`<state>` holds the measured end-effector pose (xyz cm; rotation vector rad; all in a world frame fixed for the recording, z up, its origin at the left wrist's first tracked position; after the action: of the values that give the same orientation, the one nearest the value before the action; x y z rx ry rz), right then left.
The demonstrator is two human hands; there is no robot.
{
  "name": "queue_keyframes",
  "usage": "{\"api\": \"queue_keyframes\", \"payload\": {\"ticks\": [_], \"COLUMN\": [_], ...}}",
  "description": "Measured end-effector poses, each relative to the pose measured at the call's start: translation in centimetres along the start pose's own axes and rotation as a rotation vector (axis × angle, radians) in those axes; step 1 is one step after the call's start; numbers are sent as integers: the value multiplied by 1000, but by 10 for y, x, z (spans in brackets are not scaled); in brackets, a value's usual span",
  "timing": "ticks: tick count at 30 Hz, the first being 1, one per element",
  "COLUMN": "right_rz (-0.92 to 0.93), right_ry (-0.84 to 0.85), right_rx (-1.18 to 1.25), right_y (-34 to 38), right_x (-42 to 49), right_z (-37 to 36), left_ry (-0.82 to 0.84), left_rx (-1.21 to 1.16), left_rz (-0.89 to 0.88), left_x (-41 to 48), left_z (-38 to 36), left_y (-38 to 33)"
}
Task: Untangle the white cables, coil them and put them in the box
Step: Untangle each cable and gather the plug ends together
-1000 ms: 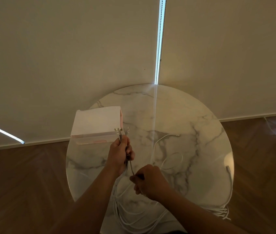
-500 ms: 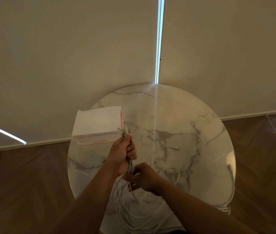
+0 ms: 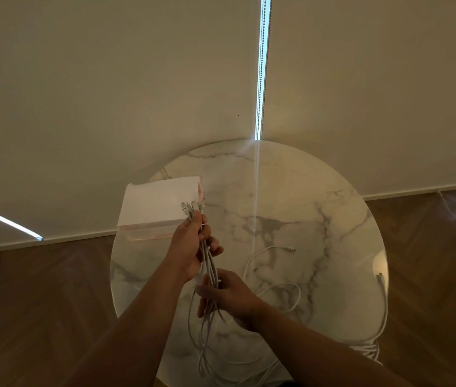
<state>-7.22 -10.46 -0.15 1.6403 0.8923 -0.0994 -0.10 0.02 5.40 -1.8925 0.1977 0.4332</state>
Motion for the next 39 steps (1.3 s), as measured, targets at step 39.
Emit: {"api": "queue_keyframes", "payload": {"ticks": [39], "right_rz": [28], "right_ry": [-499], "right_rx": [-403], "right_y": [8], "right_x": [-9], "right_z": [-18], "left_ry": [93], "left_rx": [-55], "left_rz": [-100], "left_x": [-7], "left_z": [-8], "left_y": [-5]}}
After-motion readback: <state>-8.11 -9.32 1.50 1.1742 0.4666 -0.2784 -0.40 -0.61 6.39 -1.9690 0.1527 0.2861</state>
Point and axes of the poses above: each hand's wrist, its own x-axis towards the middle knuckle, its own z-axis out of the back of the hand, y = z × x, the point moved 1 cm from there along x, towards the middle knuckle, and after that the axes turned 8 degrees about -z, right-handed, at the moved point
